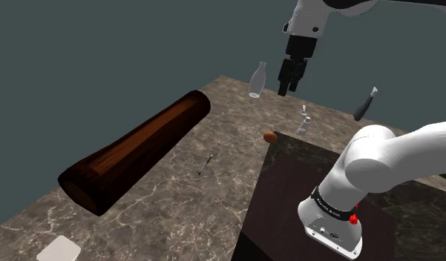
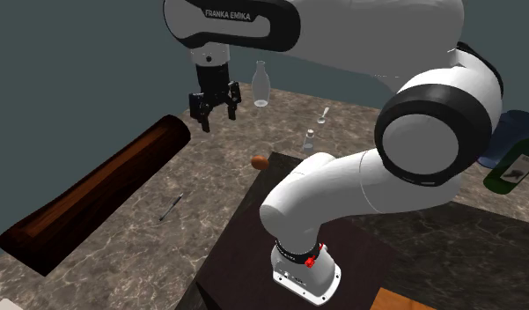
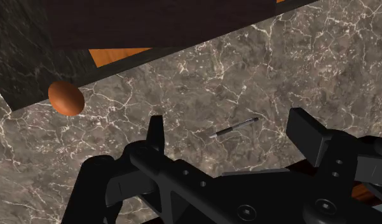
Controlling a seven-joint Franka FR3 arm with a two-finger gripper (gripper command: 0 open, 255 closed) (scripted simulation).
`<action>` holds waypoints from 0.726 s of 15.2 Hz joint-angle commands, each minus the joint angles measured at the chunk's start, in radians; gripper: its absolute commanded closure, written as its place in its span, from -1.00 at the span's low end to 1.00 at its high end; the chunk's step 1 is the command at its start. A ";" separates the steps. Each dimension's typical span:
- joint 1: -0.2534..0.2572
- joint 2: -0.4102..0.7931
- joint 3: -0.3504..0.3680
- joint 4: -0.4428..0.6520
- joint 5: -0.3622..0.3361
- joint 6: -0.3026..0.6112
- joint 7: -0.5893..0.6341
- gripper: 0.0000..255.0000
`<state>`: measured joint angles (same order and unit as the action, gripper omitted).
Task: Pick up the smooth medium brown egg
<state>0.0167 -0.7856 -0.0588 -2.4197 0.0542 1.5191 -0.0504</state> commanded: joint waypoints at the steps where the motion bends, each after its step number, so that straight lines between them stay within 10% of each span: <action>1: 0.000 0.000 0.000 0.000 0.000 0.000 0.000 -1.00; 11: -0.060 0.088 -0.120 -0.211 -0.135 0.307 -0.158 -1.00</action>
<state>-0.0368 -0.7135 -0.1666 -2.6149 -0.0672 1.7916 -0.1934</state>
